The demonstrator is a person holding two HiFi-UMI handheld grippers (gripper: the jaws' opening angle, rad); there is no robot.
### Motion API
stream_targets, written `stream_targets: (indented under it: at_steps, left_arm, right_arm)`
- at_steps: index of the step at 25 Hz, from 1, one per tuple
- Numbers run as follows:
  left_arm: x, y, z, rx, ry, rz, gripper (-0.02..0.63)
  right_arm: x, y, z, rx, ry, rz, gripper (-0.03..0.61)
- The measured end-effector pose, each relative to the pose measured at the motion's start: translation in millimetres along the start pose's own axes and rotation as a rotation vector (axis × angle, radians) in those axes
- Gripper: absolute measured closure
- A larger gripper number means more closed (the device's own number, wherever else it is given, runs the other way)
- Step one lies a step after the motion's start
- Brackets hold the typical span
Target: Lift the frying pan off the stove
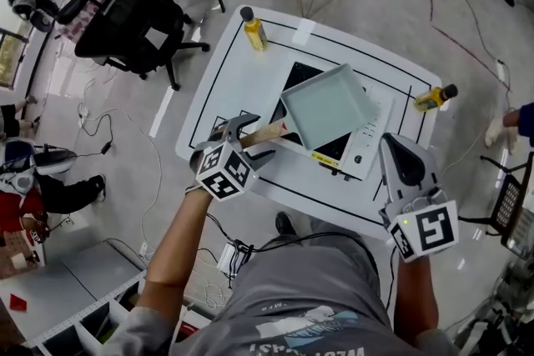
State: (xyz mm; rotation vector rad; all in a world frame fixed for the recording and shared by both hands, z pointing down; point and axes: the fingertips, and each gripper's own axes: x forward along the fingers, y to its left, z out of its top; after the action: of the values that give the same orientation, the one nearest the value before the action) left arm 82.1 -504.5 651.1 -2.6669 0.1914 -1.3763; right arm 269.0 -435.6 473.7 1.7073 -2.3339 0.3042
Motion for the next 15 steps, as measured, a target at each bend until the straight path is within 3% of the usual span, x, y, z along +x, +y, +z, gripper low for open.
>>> stream_targets:
  at_steps: [7,12,15]
  left_arm:
    - [30.3,-2.6,-14.4,0.045,0.126,-0.064,0.279]
    - [42.7,2.6,-26.5,0.082,0.216,-0.05,0.282]
    - [44.7,8.8,-31.7,0.093,0.258,-0.027,0.339]
  right_arm:
    - [4.2,-9.9,-14.4,0.032,0.015,-0.013,0.566]
    - [8.1,-12.6,-24.8,0.047,0.025,-0.014,0.566]
    - [10.4,-13.1,-27.5,0.051,0.029,-0.013,0.566]
